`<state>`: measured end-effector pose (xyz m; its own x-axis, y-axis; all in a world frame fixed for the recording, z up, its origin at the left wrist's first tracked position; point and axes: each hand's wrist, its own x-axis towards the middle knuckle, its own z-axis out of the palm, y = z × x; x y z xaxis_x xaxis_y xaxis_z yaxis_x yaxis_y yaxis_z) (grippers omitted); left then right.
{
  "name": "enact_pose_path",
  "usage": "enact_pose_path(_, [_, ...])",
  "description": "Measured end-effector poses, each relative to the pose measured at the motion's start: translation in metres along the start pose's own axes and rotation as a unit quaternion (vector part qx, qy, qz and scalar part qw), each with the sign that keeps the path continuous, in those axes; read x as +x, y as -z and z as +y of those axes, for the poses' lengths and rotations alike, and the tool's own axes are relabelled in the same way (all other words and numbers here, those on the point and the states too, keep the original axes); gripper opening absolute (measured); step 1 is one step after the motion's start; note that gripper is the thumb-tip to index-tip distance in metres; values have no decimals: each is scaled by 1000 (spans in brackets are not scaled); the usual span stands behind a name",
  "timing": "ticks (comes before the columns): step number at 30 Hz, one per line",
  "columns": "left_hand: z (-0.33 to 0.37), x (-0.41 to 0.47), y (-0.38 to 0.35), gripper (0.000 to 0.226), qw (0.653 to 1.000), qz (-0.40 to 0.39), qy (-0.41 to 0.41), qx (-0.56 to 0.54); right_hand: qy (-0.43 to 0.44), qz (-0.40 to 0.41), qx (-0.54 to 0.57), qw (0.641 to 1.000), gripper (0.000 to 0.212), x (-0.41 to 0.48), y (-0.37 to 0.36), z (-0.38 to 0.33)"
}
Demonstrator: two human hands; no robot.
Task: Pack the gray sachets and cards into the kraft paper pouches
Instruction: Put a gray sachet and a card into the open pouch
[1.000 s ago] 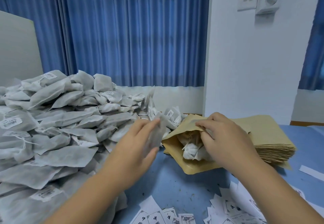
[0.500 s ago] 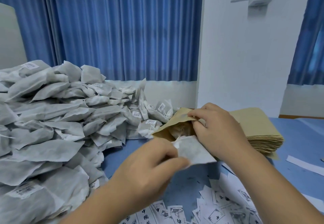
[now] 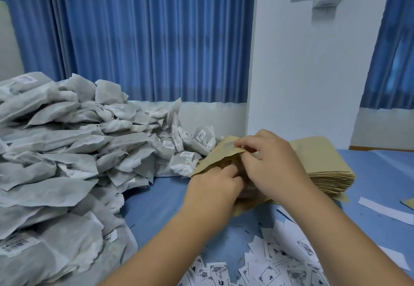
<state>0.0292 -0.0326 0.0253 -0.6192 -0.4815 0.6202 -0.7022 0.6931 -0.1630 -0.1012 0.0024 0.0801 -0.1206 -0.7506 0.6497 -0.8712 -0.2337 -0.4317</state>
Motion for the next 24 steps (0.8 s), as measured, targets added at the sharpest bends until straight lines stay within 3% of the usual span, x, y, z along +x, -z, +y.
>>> enact_pose_path(3, [8, 5, -11, 14, 998, -47, 48, 12, 8, -5, 8, 1000, 32, -2, 0, -1])
enact_pose_path(7, [11, 7, -11, 19, 998, -34, 42, -32, 25, 21, 18, 999, 34, -1, 1, -2])
enact_pose_path(11, [4, 7, 6, 17, 990, -74, 38, -110, 20, 33, 16, 999, 32, -3, 1, 0])
enact_pose_path(13, [-1, 8, 16, 19, 990, -46, 10, -131, 15, 37, 13, 999, 33, -3, 3, 2])
enact_pose_path(16, [-5, 8, 31, 25, 986, 70, -35, -146, 15, 47, -1, 999, 33, -1, 7, 6])
enact_pose_path(18, [-12, 8, 34, 22, 978, 160, 6, -134, 19, 61, -7, 998, 32, 0, 10, 9])
enact_pose_path(20, [-19, 9, 31, 39, 973, 167, 69, -141, 22, 75, -8, 997, 31, 1, 14, 12])
enact_pose_path(24, [-23, 4, 20, 51, 927, 108, 110, -341, 34, 85, -4, 996, 28, 1, 15, 14])
